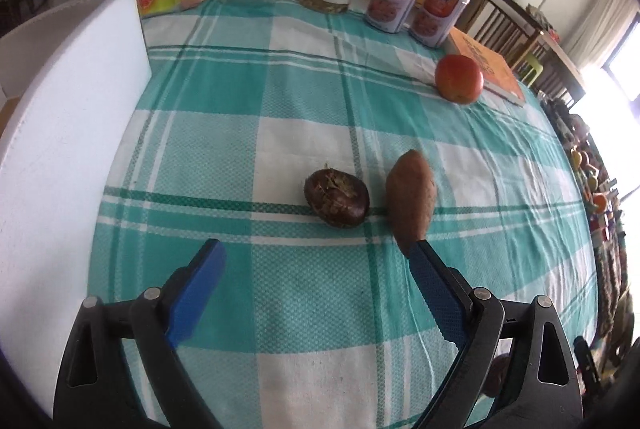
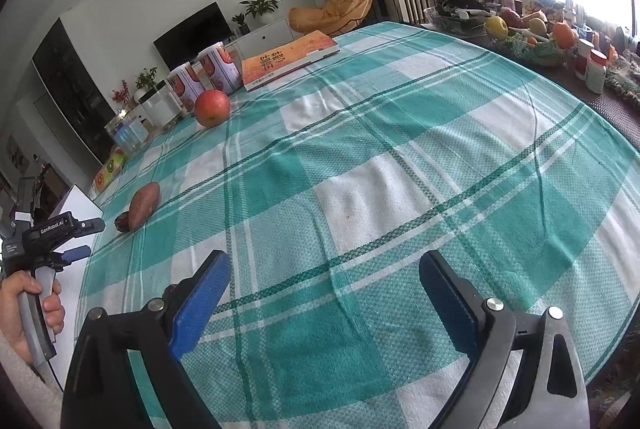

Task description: Organize fruits

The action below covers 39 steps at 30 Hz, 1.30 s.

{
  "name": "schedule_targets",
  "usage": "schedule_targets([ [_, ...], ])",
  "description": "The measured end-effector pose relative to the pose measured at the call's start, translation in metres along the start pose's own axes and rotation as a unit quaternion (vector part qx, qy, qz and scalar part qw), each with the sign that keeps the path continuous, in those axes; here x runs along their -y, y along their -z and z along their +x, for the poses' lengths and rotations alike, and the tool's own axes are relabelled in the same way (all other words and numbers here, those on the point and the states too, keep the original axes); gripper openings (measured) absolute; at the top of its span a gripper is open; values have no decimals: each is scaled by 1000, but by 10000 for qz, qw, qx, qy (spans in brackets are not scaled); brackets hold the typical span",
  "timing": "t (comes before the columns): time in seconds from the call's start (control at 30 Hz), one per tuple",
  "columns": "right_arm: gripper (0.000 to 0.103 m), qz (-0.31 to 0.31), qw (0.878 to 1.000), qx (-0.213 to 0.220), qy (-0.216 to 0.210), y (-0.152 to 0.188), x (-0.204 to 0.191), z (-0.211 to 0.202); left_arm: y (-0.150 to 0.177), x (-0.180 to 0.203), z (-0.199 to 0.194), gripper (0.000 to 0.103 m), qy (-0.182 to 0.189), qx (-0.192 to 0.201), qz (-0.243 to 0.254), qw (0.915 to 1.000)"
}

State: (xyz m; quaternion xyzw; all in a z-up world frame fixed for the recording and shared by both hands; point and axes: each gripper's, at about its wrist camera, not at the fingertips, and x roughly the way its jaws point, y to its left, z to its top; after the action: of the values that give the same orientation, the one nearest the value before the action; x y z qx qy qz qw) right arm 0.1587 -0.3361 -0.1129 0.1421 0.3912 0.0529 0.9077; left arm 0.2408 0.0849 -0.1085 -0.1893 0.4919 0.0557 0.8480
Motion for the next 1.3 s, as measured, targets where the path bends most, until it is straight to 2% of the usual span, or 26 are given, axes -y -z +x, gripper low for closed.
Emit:
schedule_targets([
  [0.03, 95, -9, 10000, 14, 13, 1, 0, -1, -6, -4, 7, 91, 13, -33, -166, 9999],
  [0.1, 95, -17, 10000, 24, 35, 1, 1, -2, -16, -9, 18, 77, 95, -56, -462, 9989],
  [0.17, 95, 9, 10000, -2, 43, 2, 3, -1, -20, -6, 32, 59, 197, -253, -538, 9980],
  [0.2, 95, 30, 10000, -14, 47, 2, 4, 0, -21, -3, 39, 57, 209, -345, -516, 9979],
  [0.23, 95, 58, 10000, -23, 55, 2, 5, 1, -20, 0, 38, 57, 156, -214, -464, 9986],
  [0.27, 95, 81, 9999, -31, 64, 2, 6, 2, -21, 3, 39, 52, 122, -168, -396, 9990],
  [0.33, 95, 119, 9999, -37, 84, 1, 8, 3, -19, 6, 37, 35, 298, -84, -316, 9990],
  [0.37, 95, 133, 9999, -33, 88, 1, 9, 3, -19, 7, 31, 26, 251, 63, -245, 9994],
  [0.43, 95, 128, 9999, -27, 93, 1, 9, 3, -16, 7, 22, 26, 105, 129, -77, 9998],
  [0.5, 95, 127, 9999, -27, 88, 0, 8, 3, -7, 3, 13, 26, 157, 40, -51, 9999],
  [0.6, 95, 100, 9999, -9, 65, 1, 6, 2, 19, -7, -9, 26, 416, -192, -51, 9989],
  [0.77, 95, 55, 10000, 14, 46, 2, 3, 1, 78, -19, -38, 26, 1353, -611, -118, 9889],
  [0.87, 95, 64, 10000, 19, 60, 3, 3, 1, 109, -24, -36, 27, 1384, -818, 27, 9870],
  [0.9, 95, 76, 9999, 23, 70, 4, 4, 1, 115, -28, -39, 28, 1463, -651, 61, 9871],
  [0.93, 95, 89, 9999, 23, 85, 5, 4, 2, 118, -30, -43, 33, 1379, -534, 121, 9889],
  [1.0, 95, 121, 9998, 5, 135, 7, 7, 2, 121, -30, -49, 69, 925, -266, 292, 9949],
  [1.03, 95, 133, 9998, -9, 159, 8, 8, 3, 119, -28, -50, 77, 694, -127, 403, 9967],
  [1.07, 95, 138, 9997, -23, 192, 9, 10, 3, 120, -26, -52, 81, 599, -9, 542, 9967],
  [1.17, 95, 148, 9993, -42, 337, 11, 14, 6, 129, -9, -52, 81, 539, 118, 1165, 9917],
  [1.3, 95, 238, 9983, -134, 518, 16, 19, 12, 142, 11, -44, 81, 202, 304, 1866, 9818],
])
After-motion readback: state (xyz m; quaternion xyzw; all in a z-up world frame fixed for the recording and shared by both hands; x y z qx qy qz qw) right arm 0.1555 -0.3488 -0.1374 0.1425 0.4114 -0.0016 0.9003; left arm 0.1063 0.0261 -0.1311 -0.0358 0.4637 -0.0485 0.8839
